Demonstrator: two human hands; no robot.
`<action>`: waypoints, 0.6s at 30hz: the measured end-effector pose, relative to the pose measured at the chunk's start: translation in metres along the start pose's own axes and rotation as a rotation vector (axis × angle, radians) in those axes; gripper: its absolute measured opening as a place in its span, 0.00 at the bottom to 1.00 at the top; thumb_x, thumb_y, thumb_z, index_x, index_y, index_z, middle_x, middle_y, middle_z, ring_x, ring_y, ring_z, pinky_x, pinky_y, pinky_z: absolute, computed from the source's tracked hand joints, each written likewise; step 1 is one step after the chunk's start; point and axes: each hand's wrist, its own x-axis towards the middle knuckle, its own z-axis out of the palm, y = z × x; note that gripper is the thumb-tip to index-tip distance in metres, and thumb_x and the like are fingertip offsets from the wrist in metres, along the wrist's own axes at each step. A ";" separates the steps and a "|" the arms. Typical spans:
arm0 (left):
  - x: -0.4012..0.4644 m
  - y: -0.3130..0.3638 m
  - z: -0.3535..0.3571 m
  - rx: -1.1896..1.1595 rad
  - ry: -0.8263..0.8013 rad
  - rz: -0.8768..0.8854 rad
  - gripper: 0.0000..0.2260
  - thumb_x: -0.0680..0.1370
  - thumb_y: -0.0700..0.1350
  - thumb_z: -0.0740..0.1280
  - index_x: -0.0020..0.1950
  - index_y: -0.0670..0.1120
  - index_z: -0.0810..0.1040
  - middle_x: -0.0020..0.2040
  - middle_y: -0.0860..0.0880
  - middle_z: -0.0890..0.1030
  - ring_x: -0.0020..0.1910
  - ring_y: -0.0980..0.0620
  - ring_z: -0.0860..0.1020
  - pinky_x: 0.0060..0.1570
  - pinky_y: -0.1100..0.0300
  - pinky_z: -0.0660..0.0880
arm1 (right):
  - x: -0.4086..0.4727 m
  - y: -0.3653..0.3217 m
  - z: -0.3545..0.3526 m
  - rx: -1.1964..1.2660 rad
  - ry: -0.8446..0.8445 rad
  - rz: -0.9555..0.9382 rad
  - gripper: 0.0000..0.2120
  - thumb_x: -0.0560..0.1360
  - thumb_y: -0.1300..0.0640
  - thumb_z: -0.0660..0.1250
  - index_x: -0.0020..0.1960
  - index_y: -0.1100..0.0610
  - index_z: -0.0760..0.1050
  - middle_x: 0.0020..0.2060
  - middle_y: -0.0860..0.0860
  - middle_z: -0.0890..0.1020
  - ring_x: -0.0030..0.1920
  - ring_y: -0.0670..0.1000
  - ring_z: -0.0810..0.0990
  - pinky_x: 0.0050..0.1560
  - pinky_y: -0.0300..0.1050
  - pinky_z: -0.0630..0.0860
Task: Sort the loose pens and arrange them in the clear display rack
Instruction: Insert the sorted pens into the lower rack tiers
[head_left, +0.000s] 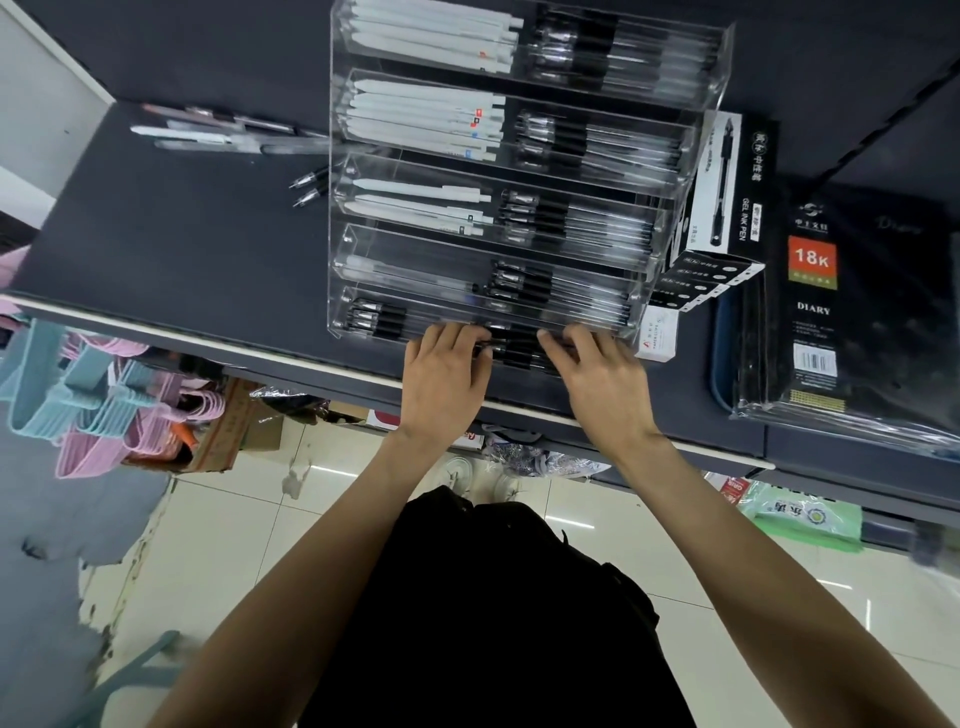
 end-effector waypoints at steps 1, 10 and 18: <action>-0.001 0.001 -0.001 0.000 -0.002 -0.001 0.17 0.77 0.51 0.55 0.54 0.45 0.79 0.50 0.48 0.82 0.52 0.45 0.78 0.51 0.50 0.72 | 0.000 -0.002 -0.001 -0.003 -0.005 0.011 0.26 0.67 0.71 0.54 0.59 0.56 0.79 0.46 0.56 0.79 0.40 0.57 0.79 0.39 0.49 0.79; -0.006 0.007 -0.006 -0.160 -0.053 -0.058 0.12 0.78 0.40 0.64 0.61 0.40 0.78 0.54 0.43 0.82 0.51 0.42 0.80 0.55 0.48 0.72 | -0.004 -0.013 -0.005 0.055 -0.003 0.142 0.22 0.64 0.71 0.67 0.57 0.59 0.79 0.49 0.57 0.80 0.47 0.59 0.79 0.43 0.51 0.79; -0.003 0.011 -0.026 -0.273 -0.280 -0.076 0.23 0.81 0.44 0.59 0.76 0.42 0.61 0.63 0.40 0.77 0.59 0.42 0.76 0.63 0.51 0.68 | -0.005 -0.030 -0.006 0.082 0.028 0.265 0.17 0.66 0.67 0.70 0.55 0.62 0.80 0.49 0.56 0.81 0.48 0.59 0.79 0.47 0.52 0.78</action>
